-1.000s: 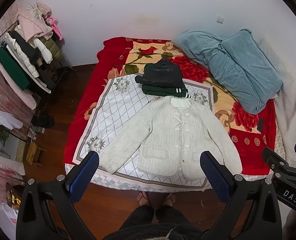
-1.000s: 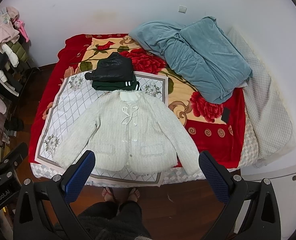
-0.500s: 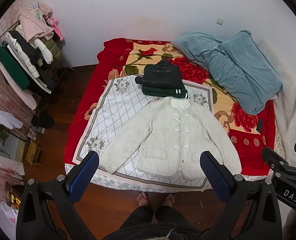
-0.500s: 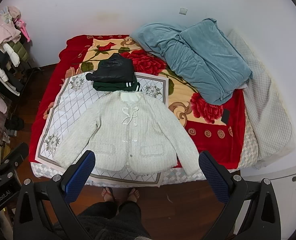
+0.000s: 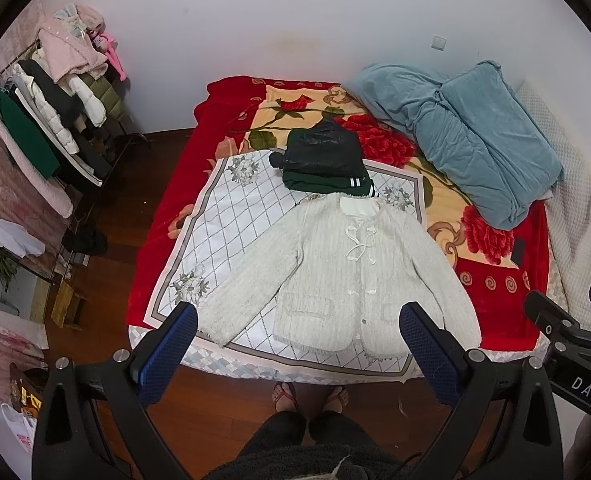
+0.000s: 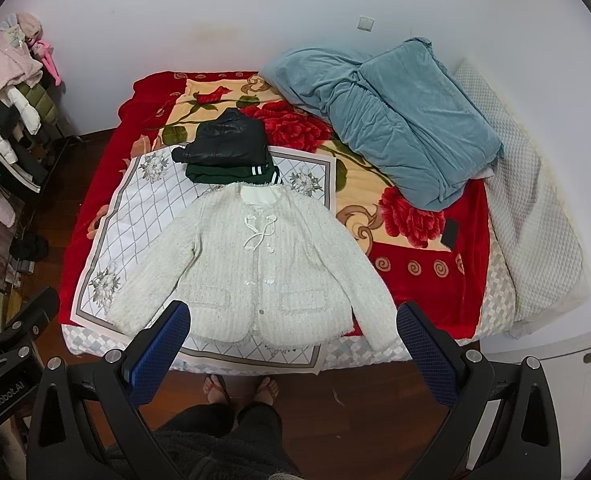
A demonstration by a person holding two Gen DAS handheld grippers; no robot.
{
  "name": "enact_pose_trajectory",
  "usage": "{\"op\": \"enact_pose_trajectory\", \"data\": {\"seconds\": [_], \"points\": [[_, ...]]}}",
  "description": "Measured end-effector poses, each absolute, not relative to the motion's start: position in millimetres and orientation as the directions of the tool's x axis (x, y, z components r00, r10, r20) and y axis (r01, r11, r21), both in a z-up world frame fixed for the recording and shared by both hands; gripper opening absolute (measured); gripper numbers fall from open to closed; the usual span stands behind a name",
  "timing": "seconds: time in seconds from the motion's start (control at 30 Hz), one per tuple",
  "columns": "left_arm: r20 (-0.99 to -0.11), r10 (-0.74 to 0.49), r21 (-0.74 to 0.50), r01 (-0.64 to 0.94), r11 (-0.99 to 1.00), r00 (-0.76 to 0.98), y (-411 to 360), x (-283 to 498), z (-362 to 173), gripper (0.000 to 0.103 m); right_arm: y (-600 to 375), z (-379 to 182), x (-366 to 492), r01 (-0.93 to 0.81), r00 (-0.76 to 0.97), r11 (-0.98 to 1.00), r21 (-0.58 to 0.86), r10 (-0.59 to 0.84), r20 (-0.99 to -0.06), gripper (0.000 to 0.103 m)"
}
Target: Fold large clothes
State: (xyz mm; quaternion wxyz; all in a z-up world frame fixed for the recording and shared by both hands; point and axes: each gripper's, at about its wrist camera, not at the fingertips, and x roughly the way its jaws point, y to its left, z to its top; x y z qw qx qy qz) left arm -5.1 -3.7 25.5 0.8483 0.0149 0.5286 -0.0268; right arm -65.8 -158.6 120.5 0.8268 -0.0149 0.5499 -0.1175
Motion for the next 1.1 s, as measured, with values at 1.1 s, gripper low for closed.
{"op": "enact_pose_trajectory", "data": {"seconds": [1.1], "points": [[-0.896, -0.036, -0.009, 0.064, 0.998, 0.443, -3.5, -5.1, 28.8, 0.103, -144.4, 141.8, -62.0, 0.178, 0.368, 0.973, -0.146, -0.204, -0.907, 0.103]]}}
